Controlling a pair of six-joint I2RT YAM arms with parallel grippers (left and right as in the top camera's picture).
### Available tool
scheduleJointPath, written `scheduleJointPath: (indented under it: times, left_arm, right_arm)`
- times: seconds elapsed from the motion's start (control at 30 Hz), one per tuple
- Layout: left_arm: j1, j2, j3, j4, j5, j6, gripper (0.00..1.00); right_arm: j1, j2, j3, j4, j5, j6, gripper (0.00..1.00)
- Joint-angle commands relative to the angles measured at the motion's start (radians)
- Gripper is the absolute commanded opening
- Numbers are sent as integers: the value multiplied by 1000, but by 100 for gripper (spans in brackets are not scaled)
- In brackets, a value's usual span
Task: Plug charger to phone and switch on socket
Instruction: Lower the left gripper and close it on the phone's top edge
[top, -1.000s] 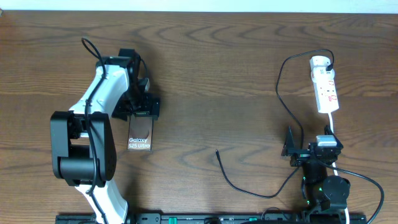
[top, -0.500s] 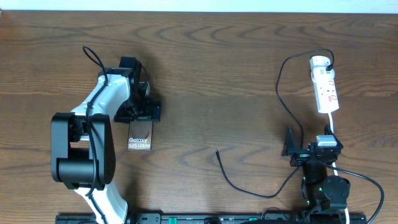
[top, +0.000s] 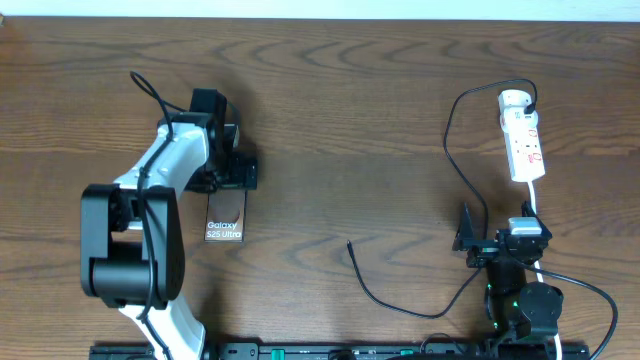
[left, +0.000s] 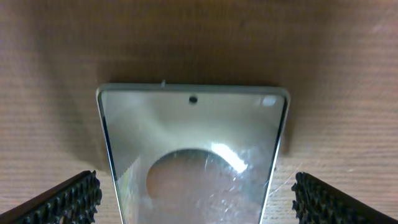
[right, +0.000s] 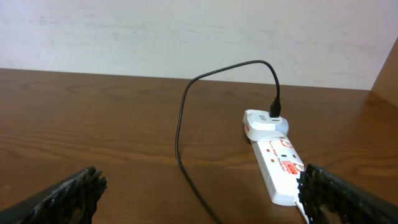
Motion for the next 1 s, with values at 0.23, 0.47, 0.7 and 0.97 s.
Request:
scheduleJointPath:
  times: [0.23, 0.47, 0.7, 0.97]
  left_arm:
    - [-1, -166, -145, 90, -20, -5, 98]
    - [-1, -180, -169, 111, -20, -3, 98]
    - [-1, -180, -216, 164, -17, -1, 98]
    - [-6, -180, -225, 168, -16, 3, 98]
  right_arm:
    - [5, 0, -1, -5, 4, 10, 99]
    - [5, 0, -1, -5, 4, 10, 99]
    - [5, 0, -1, -5, 4, 10, 99]
    - [5, 0, -1, -5, 4, 10, 99]
